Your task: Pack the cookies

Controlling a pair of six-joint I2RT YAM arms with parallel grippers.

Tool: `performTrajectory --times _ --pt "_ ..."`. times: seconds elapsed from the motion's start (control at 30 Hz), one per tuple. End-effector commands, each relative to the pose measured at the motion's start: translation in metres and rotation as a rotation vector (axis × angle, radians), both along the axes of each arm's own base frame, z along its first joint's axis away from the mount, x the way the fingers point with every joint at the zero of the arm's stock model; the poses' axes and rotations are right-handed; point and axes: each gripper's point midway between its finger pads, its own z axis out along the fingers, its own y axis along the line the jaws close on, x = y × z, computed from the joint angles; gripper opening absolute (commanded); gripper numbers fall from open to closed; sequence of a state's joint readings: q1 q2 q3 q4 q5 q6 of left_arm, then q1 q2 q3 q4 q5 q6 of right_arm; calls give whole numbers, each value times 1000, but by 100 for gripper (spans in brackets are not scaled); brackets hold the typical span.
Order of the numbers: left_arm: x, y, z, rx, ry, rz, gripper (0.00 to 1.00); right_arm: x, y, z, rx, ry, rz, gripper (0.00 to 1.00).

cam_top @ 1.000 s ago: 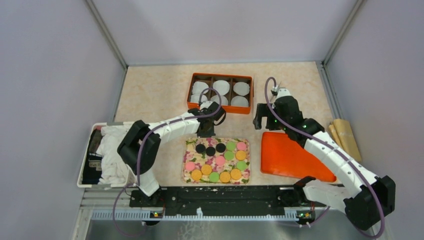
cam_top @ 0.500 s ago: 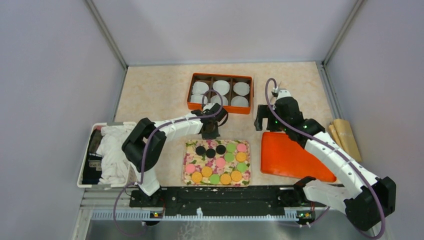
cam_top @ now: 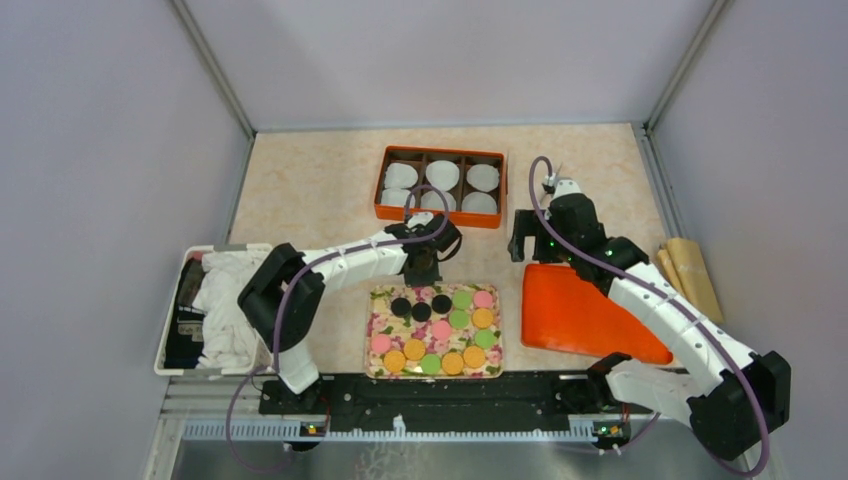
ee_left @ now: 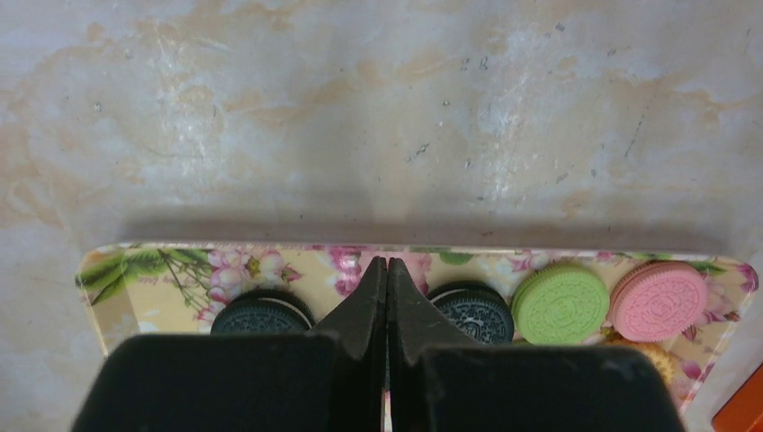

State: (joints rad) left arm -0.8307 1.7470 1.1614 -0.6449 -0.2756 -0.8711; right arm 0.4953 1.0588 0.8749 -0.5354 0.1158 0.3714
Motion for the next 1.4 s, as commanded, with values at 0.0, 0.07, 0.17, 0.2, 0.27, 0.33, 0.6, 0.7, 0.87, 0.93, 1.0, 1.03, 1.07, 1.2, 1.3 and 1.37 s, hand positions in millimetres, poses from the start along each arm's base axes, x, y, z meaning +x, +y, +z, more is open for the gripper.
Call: performTrajectory --times 0.0,0.07,0.17,0.2,0.27,0.33,0.6,0.7,0.87,0.93,1.0,1.03,1.07,1.2,1.3,1.37 --pt "-9 1 30 -19 -36 17 0 5 5 6 12 -24 -1 99" --pt "-12 3 32 -27 -36 17 0 5 5 4 12 -19 -1 99" --pt "-18 5 27 -26 -17 19 0 6 6 4 15 -19 -3 99" --pt "-19 6 23 -25 -10 17 0 6 6 5 17 -21 -4 99" --pt "-21 5 15 -30 0 9 0 7 6 7 21 -24 -4 99" --pt "-22 2 6 -33 9 1 0 8 7 8 23 -25 -4 99" --pt "-10 -9 -4 -28 -5 -35 0 7 4 10 19 -33 -14 99" --pt "-7 -14 -9 -43 -11 -40 0 6 3 9 18 -33 -17 99" --pt "5 -17 -21 -20 -9 -32 0 6 4 9 22 -34 -13 99" --pt "12 -16 -21 -13 -19 -23 0 6 4 8 19 -34 -15 99" --pt "20 -16 -21 -10 -27 -22 0 6 3 7 16 -33 -18 99" --pt "25 -16 -21 -9 -34 -19 0 5 2 6 16 -33 -19 99" --pt "29 -14 -22 -3 -36 -15 0 5 2 6 14 -33 -20 99" --pt "48 -2 -28 10 -39 23 0 5 1 4 10 -31 -23 99" --pt "62 9 -33 9 -39 51 0 6 -1 2 3 -31 -31 99" --pt "72 14 -37 19 -51 55 0 6 -2 1 -1 -31 -35 99"
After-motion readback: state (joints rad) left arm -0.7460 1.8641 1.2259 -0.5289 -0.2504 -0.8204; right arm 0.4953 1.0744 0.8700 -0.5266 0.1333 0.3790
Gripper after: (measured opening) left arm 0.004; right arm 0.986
